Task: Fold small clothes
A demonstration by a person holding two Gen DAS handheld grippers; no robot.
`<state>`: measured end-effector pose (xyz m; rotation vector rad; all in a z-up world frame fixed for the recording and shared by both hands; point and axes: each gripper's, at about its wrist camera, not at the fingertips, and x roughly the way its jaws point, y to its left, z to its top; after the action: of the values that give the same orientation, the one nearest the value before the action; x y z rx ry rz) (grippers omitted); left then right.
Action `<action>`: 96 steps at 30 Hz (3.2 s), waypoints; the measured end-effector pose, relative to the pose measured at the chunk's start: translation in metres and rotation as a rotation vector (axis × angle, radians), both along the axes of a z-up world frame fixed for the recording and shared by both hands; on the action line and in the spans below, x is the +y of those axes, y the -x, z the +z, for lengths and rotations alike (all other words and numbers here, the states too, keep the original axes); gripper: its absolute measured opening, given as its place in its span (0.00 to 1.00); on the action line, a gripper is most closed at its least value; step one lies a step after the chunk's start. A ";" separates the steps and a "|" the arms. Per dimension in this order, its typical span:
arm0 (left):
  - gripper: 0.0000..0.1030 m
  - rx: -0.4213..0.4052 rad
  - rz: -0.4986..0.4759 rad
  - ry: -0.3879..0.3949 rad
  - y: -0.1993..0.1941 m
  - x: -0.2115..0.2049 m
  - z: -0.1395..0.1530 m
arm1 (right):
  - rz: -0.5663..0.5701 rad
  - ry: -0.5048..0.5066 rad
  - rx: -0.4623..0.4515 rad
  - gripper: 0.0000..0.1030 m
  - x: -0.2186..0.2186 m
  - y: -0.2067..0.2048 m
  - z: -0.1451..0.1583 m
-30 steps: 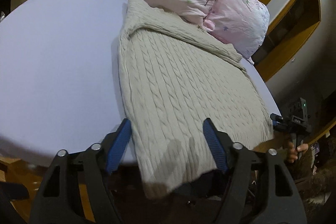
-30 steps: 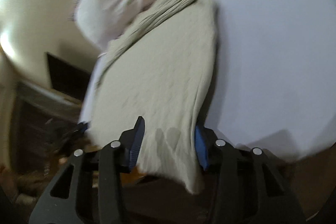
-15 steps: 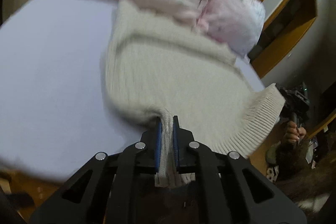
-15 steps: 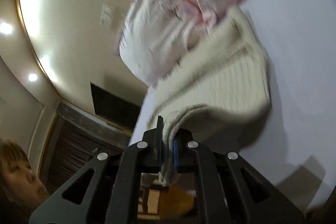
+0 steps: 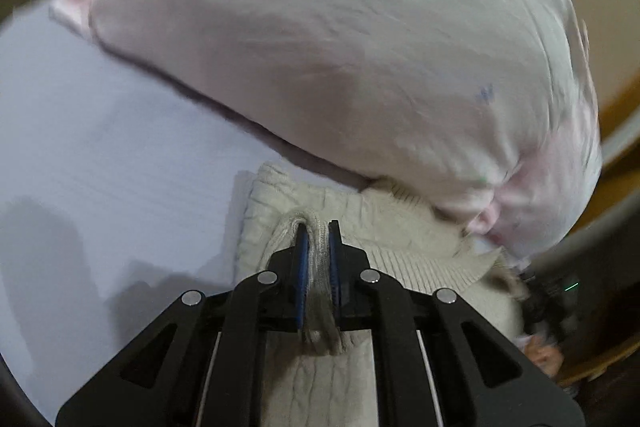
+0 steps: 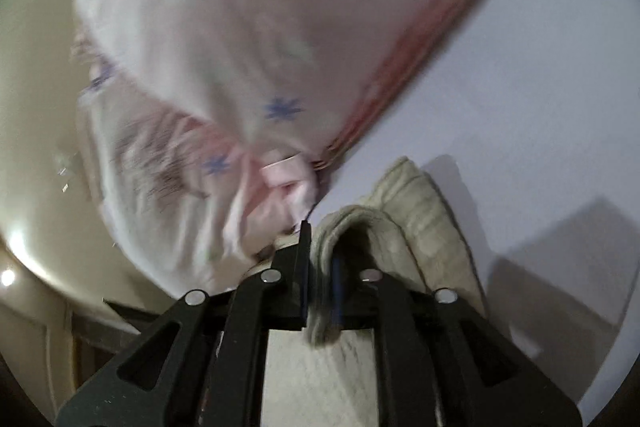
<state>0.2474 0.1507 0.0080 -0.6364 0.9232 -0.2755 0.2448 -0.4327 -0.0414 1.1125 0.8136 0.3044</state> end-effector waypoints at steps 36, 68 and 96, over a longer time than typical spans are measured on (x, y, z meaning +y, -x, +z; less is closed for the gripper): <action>0.14 -0.126 -0.354 0.455 0.027 -0.199 0.080 | -0.029 0.138 -0.382 0.91 -0.041 0.065 0.058; 0.68 0.018 -0.367 -0.082 0.022 -0.266 -0.019 | 0.318 0.207 -0.036 0.39 -0.010 0.028 0.007; 0.56 -0.308 -0.476 -0.351 0.102 -0.217 0.026 | 0.345 0.616 -0.247 0.10 0.074 0.041 0.046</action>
<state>0.1455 -0.0661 0.0338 -0.0376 0.7888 -0.6028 0.2037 -0.3591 0.0050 0.3480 0.8001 0.4318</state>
